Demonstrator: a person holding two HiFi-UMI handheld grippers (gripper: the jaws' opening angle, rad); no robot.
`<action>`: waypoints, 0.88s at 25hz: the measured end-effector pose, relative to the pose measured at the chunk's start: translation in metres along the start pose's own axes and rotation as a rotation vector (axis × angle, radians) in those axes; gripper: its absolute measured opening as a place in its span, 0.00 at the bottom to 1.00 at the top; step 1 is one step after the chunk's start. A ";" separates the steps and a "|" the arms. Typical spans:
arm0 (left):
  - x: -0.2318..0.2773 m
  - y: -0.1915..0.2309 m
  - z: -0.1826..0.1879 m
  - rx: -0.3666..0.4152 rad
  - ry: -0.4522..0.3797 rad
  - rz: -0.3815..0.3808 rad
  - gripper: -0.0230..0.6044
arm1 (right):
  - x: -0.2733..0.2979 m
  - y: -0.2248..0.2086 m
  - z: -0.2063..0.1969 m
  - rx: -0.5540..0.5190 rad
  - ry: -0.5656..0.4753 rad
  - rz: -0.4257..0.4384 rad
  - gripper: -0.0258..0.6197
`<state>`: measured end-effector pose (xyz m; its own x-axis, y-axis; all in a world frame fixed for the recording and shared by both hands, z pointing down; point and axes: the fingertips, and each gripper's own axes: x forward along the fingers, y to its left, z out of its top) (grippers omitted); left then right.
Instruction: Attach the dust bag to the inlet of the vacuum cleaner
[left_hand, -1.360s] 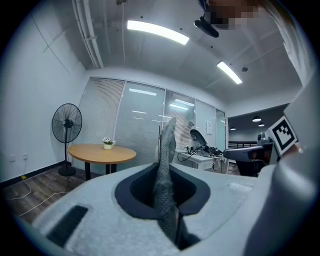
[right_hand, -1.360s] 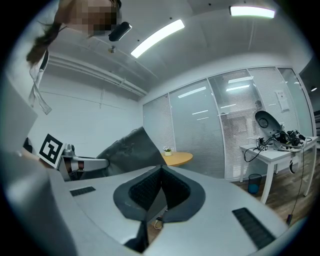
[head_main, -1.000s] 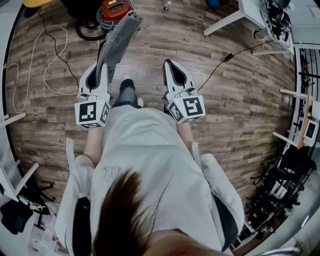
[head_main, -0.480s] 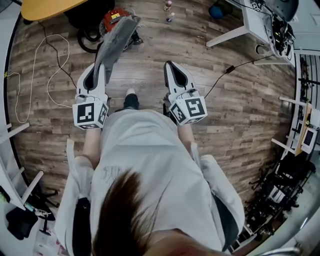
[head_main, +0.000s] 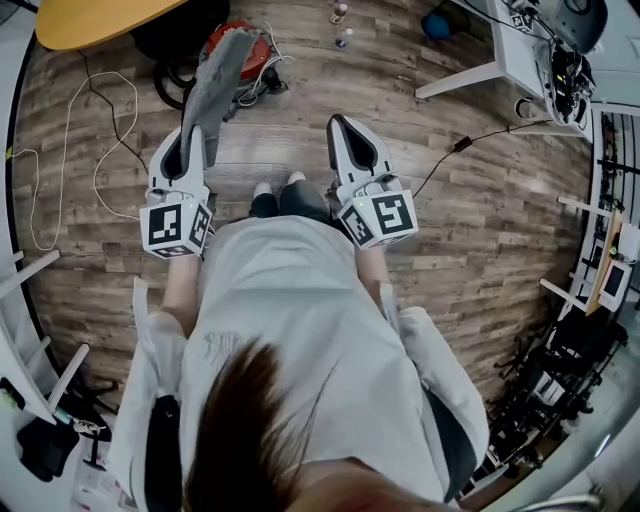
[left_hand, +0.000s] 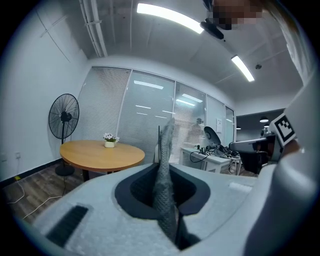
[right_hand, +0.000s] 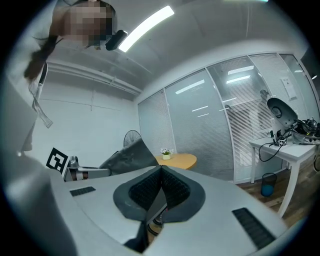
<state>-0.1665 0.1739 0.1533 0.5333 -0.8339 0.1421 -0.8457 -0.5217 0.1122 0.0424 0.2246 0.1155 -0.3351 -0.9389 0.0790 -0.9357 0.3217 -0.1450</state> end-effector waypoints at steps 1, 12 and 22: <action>0.004 0.002 0.000 -0.002 0.001 0.003 0.10 | 0.004 -0.003 0.000 0.002 0.003 -0.001 0.04; 0.062 0.012 0.003 -0.014 0.008 0.078 0.10 | 0.067 -0.048 -0.007 0.015 0.036 0.095 0.04; 0.138 0.010 0.014 -0.015 0.011 0.212 0.10 | 0.132 -0.135 -0.003 0.033 0.091 0.188 0.04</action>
<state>-0.1015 0.0511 0.1605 0.3440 -0.9225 0.1751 -0.9386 -0.3321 0.0937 0.1242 0.0577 0.1485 -0.5136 -0.8472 0.1358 -0.8520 0.4848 -0.1979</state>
